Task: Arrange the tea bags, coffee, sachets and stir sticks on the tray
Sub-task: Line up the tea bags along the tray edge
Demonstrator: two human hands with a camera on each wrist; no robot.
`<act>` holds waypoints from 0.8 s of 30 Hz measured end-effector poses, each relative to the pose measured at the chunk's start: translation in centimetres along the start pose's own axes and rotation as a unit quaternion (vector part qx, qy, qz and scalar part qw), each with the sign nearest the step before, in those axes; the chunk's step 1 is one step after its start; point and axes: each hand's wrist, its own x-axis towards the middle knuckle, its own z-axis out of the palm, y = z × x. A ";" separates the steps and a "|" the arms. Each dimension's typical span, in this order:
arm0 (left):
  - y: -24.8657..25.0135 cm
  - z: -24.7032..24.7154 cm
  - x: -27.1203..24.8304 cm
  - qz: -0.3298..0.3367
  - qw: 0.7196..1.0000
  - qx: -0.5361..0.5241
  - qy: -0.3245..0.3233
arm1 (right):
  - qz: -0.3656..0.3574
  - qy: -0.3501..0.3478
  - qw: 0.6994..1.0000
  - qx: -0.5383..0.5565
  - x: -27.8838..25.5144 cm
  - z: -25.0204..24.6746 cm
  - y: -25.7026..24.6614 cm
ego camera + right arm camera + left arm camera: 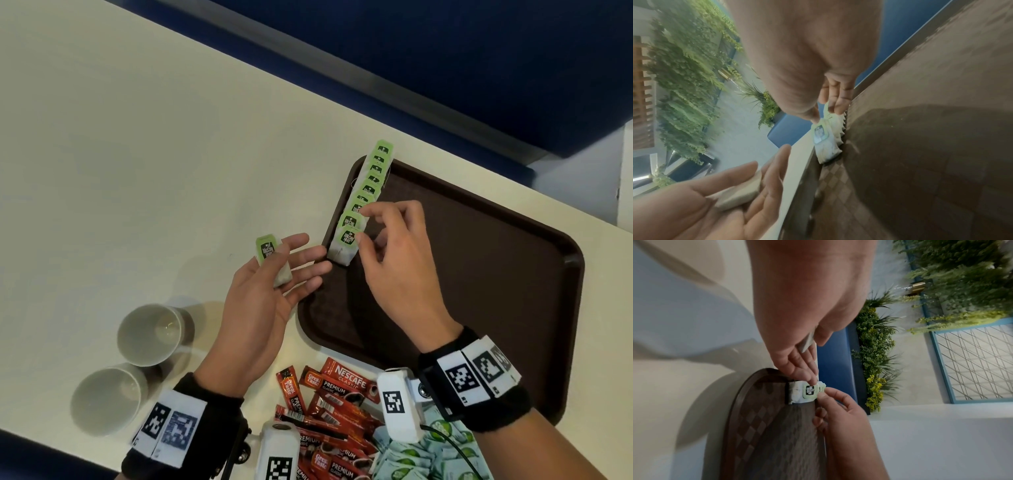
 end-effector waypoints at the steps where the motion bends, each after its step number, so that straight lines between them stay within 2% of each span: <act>1: 0.0 0.1 -0.1 0.000 1.000 0.022 -0.012 | 0.002 0.009 1.000 0.013 -0.1 -0.3 -0.3; 4: -0.1 0.4 -0.5 -0.002 0.991 0.118 -0.062 | -0.009 -0.009 0.995 0.096 -0.7 -1.4 -1.5; 9: -0.1 1.0 -1.4 -0.009 0.956 0.248 -0.158 | 0.003 -0.204 0.962 0.180 -1.7 -3.2 -3.2; 12: 0.1 1.1 -1.7 -0.009 0.942 0.279 -0.186 | -0.022 -0.216 0.963 0.160 -2.0 -3.7 -3.3; 14: 0.3 0.9 -1.8 -0.002 0.936 0.293 -0.194 | -0.007 -0.210 0.958 0.193 -2.0 -4.1 -3.1; 17: 0.2 0.5 -1.7 0.036 0.943 0.297 -0.148 | 0.010 -0.144 0.966 0.215 -2.3 -4.5 -2.4; 20: 0.0 -0.5 -1.4 0.079 0.960 0.267 -0.038 | 0.016 -0.046 0.982 0.185 -2.6 -4.0 -1.4; 22: -0.1 -1.2 -1.3 0.087 0.967 0.237 0.013 | 0.022 -0.036 0.986 0.161 -2.8 -3.4 -1.1; 24: -0.1 -2.0 -1.4 0.085 0.972 0.218 0.032 | 0.031 -0.065 0.988 0.136 -2.9 -2.6 -1.0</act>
